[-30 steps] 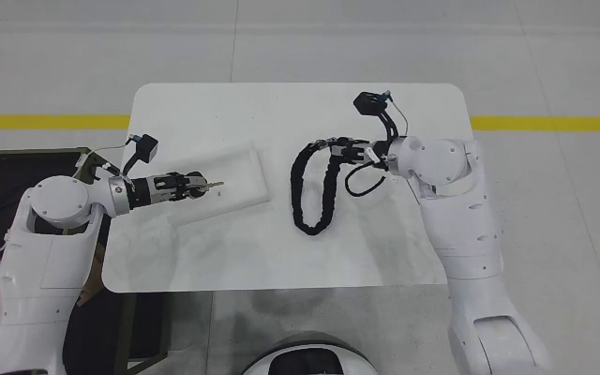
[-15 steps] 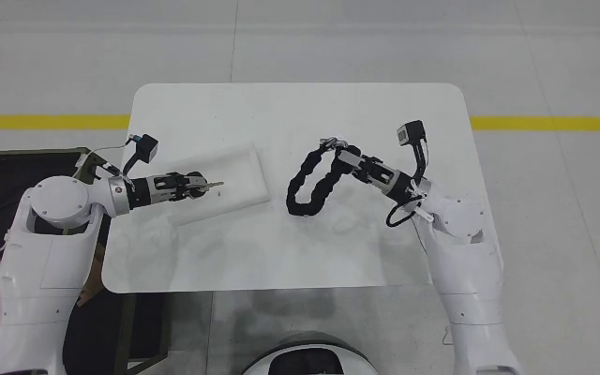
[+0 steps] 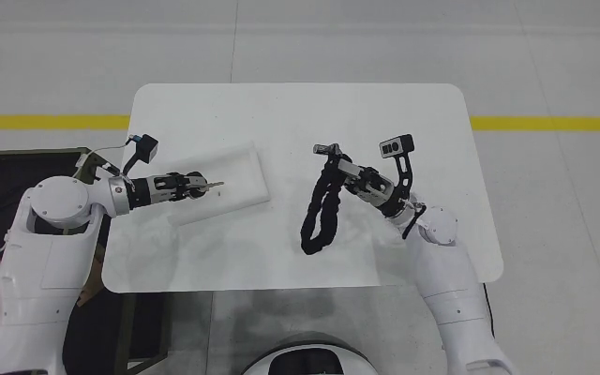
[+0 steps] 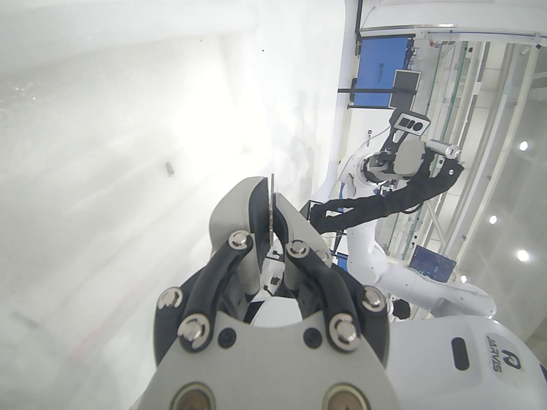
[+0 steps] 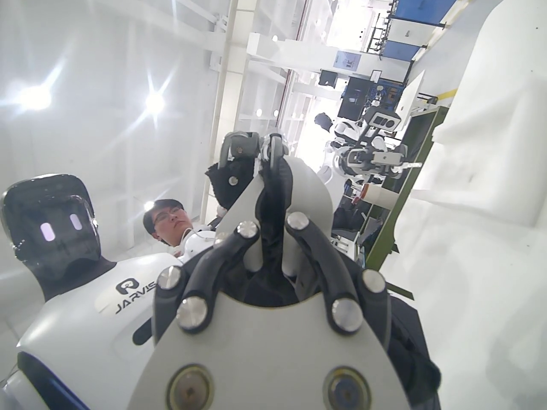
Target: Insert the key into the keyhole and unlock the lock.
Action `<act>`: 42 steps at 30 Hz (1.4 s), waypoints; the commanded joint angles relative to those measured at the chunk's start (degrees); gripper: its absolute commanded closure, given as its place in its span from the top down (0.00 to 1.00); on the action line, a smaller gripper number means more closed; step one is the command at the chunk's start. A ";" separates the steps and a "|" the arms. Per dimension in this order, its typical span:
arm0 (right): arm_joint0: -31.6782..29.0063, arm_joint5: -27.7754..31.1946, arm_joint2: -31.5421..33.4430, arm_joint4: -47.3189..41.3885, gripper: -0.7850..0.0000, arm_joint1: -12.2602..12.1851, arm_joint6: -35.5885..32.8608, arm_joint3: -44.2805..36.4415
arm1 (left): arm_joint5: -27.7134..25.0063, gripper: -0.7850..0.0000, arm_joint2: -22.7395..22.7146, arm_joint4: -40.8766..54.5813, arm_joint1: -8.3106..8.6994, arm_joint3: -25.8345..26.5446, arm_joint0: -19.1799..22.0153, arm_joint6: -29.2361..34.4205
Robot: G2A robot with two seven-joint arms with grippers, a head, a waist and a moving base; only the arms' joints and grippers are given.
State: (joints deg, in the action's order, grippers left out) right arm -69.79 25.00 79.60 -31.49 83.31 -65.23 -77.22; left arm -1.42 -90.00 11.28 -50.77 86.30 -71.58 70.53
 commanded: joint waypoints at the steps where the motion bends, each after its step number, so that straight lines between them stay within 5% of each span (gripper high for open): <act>1: -2.85 -1.76 -0.64 2.06 0.00 -0.22 0.81 -2.39 | -2.08 0.00 -0.03 5.45 -0.26 2.11 -2.78 -0.40; 10: -3.18 -8.26 -6.00 5.92 0.00 -0.61 -2.36 -4.48 | -7.06 0.00 5.71 19.89 -1.59 -2.25 0.65 9.87; 17: -3.12 -8.10 -6.00 5.97 0.00 -0.63 -2.34 -4.56 | -7.39 0.00 5.87 20.28 -1.66 -2.75 0.98 10.02; 26: -5.37 -10.22 -7.19 18.41 0.00 -1.96 -2.00 -9.57 | -9.62 0.00 4.68 19.51 -1.63 2.22 -3.42 7.75; 42: -4.79 -8.90 -9.42 19.98 0.00 -2.92 -0.88 -9.56 | -7.97 0.00 6.33 18.43 -1.89 3.36 -3.81 7.99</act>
State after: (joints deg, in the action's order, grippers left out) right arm -74.56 15.99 70.24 -11.39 80.44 -66.16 -86.73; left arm -9.54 -83.79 29.91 -52.64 89.62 -75.42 78.61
